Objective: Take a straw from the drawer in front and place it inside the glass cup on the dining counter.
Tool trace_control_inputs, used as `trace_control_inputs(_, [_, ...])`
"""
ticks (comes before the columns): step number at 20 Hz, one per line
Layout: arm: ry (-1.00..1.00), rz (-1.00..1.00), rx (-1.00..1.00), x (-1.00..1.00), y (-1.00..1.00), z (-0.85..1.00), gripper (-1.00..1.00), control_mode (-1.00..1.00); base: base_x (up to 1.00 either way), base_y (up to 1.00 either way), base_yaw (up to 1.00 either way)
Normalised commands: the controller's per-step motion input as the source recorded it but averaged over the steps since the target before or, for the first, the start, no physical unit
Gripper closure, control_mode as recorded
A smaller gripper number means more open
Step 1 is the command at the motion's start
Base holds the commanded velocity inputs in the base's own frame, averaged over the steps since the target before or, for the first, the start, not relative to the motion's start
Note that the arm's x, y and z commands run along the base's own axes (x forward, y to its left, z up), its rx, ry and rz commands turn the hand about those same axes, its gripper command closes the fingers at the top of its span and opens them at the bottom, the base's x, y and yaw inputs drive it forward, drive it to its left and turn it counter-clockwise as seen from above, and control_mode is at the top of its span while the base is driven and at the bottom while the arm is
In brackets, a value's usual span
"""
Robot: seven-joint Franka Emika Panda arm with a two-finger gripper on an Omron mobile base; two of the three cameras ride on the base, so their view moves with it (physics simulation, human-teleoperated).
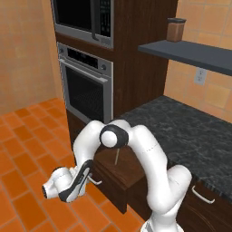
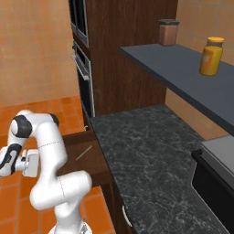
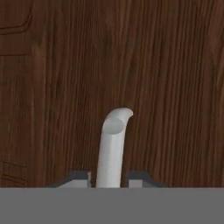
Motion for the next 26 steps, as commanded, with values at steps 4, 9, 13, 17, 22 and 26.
trace_control_inputs(4, [0.34, 0.01, 0.22, -0.26, 0.47, 0.23, -1.00, -1.00, 0.00, 0.00, 0.00])
trace_control_inputs(9, [0.20, 0.01, 0.35, -0.42, 0.16, 0.77, -1.00, -1.00, 0.00, 0.00, 0.00])
trace_control_inputs(13, [0.00, 0.00, 0.43, -0.19, -0.57, 1.00, -1.00, -1.00, 0.00, 0.00, 0.00])
trace_control_inputs(17, [0.06, -0.01, 0.47, 0.18, -0.99, 1.00, -1.00, -1.00, 0.00, 0.00, 0.00])
trace_control_inputs(22, [0.18, -0.02, 0.45, 0.78, -0.98, 0.72, -1.00, -1.00, 0.00, 0.00, 0.00])
trace_control_inputs(26, [0.14, 0.00, 0.28, 0.94, -0.80, 0.08, -1.00, -1.00, 0.00, 0.00, 0.00])
